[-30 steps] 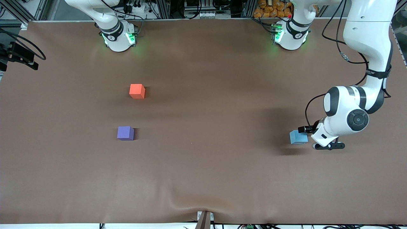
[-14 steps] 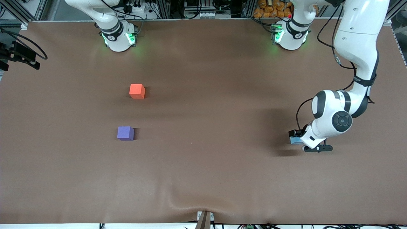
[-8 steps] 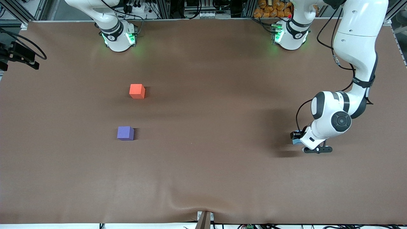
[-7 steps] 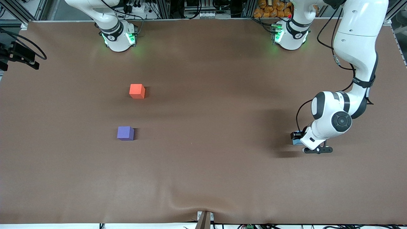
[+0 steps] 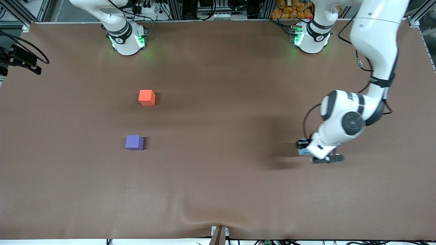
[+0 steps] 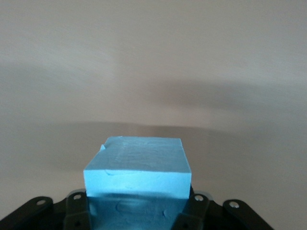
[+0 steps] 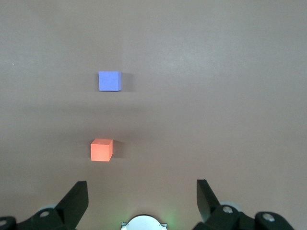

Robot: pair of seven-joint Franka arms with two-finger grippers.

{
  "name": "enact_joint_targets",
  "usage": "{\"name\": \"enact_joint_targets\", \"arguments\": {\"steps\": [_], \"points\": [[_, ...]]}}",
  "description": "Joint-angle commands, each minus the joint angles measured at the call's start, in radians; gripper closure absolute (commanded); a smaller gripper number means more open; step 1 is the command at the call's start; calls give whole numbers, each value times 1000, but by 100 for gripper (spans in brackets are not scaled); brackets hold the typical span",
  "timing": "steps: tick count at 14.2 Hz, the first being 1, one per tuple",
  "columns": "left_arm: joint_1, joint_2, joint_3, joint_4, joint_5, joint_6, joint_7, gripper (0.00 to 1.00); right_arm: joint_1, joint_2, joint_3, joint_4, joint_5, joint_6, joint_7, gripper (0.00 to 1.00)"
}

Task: Place blue block between orange and purple blocks
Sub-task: 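Carry the cyan block with the left gripper to the table middle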

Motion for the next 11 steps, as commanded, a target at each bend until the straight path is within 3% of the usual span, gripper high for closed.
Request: {"name": "enact_joint_targets", "arguments": {"steps": [1, 8, 11], "points": [[-138, 8, 9, 36, -17, -27, -167, 100, -14, -8, 10, -5, -7, -5, -11, 0], [-450, 161, 8, 253, -20, -31, -496, 100, -10, -2, 9, -4, -7, -4, -11, 0], [-524, 233, 9, 323, -19, -31, -545, 100, -11, 0, 9, -4, -7, -4, -11, 0]]}}
